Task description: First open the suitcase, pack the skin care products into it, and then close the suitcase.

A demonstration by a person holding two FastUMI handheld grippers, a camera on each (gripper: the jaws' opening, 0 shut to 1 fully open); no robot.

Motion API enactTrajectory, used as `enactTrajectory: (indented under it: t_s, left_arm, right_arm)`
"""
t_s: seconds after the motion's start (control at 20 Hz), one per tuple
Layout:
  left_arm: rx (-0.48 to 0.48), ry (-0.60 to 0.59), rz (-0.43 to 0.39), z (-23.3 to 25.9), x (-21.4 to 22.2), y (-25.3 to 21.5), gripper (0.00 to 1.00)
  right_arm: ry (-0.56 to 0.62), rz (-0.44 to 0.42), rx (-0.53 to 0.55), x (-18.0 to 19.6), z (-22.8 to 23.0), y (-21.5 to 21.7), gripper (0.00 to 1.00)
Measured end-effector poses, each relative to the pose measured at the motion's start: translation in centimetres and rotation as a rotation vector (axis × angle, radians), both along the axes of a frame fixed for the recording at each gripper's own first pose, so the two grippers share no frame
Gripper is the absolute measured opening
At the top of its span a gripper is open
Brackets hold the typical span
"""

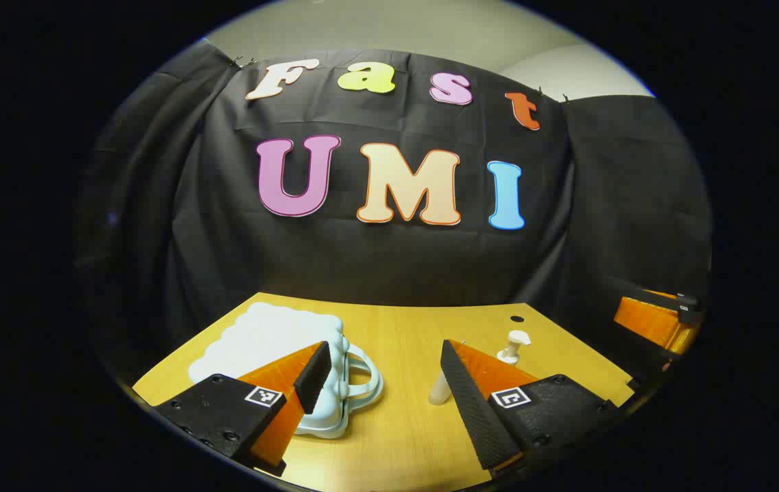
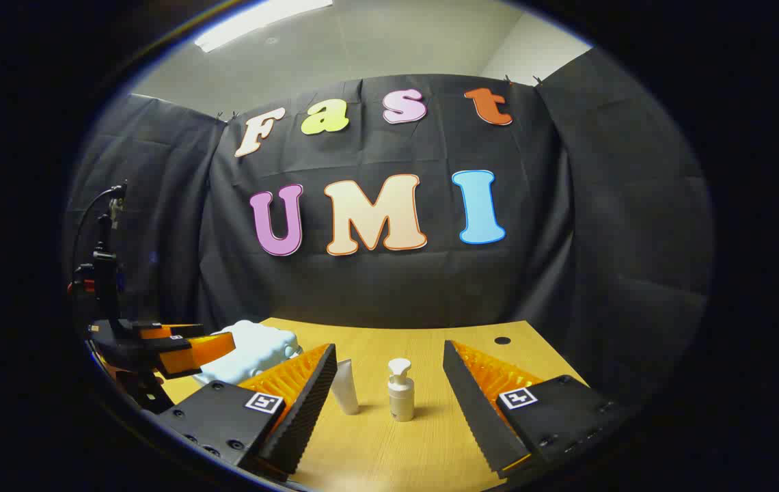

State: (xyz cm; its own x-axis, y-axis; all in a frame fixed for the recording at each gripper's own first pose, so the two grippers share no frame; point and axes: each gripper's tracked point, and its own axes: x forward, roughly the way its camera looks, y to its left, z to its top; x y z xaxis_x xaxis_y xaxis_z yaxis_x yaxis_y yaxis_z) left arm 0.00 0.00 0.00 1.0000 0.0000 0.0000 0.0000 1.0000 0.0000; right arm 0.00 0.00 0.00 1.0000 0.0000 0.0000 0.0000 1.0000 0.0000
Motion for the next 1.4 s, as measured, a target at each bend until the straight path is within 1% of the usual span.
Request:
enactTrajectory:
  t_s: [0.05,0.1,0.3,0.5,0.7,0.85,1.1,1.3,1.4]
  left_arm:
    - [0.009,0.009,-0.002,-0.1,0.4,0.2,0.95]
    - [0.017,0.021,-0.007,-0.4,1.0,0.3,0.95]
    - [0.024,0.097,-0.039,-1.7,4.1,0.5,0.95]
    - [0.005,0.238,-0.054,-4.3,7.9,1.0,0.95]
    - [0.031,0.386,-0.062,-7.1,11.5,1.5,0.95]
    - [0.024,0.489,-0.083,-9.1,12.7,1.0,0.96]
    - [0.08,0.621,-0.052,-11.6,14.6,1.6,0.96]
    - [0.17,0.747,-0.051,-13.3,15.6,1.9,0.94]
    - [0.186,0.804,-0.058,-14.1,15.9,1.7,0.93]
  right_arm:
    - [0.005,0.002,0.002,0.1,-0.2,-0.1,0.98]
    - [0.011,0.001,0.004,0.1,-0.3,-0.2,0.96]
    - [0.031,-0.003,0.011,0.1,-1.1,-0.6,0.98]
    - [0.042,-0.014,0.014,0.1,-1.4,-1.1,0.98]
    - [0.055,-0.034,0.019,0.0,-2.0,-2.0,0.98]
    - [0.065,-0.049,0.02,-0.6,-2.5,-2.7,0.98]
    - [0.071,-0.075,0.033,-1.6,-2.9,-4.0,0.98]
    - [0.072,-0.083,0.051,-2.3,-3.1,-5.1,0.98]
    - [0.065,-0.078,0.059,-2.5,-2.9,-5.4,0.98]
